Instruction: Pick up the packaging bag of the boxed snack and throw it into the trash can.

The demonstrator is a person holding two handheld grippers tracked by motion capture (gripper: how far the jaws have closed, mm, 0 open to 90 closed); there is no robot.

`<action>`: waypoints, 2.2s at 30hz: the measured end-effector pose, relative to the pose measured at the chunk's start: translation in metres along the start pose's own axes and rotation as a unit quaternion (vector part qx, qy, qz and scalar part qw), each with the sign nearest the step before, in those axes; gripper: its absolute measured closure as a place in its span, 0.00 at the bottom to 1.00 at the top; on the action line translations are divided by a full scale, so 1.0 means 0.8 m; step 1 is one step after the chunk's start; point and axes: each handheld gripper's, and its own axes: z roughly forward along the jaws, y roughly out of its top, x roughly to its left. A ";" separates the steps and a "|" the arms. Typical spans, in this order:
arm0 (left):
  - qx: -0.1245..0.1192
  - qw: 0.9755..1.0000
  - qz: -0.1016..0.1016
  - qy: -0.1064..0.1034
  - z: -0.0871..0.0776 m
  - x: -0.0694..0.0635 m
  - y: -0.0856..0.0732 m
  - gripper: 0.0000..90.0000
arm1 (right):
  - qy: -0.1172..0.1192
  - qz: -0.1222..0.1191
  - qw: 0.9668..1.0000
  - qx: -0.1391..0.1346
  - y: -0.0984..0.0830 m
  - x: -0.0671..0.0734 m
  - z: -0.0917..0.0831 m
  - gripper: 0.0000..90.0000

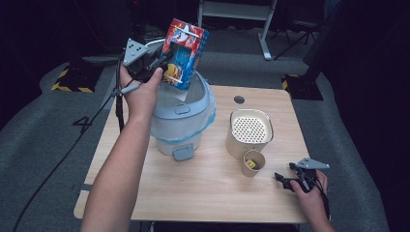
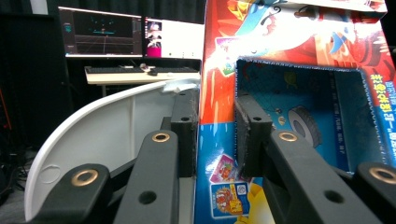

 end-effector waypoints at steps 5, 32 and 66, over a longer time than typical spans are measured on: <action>0.011 1.000 0.000 0.009 0.001 -0.003 -0.004 0.68 | 0.000 0.000 1.000 0.000 0.000 0.000 0.000 0.20; 0.138 0.989 0.054 -0.022 -0.002 -0.031 -0.014 0.42 | 0.000 0.000 1.000 0.000 0.000 0.000 0.000 0.20; 0.191 0.978 0.035 -0.070 -0.050 -0.030 -0.025 0.57 | 0.000 0.000 1.000 0.000 0.000 0.000 0.000 0.20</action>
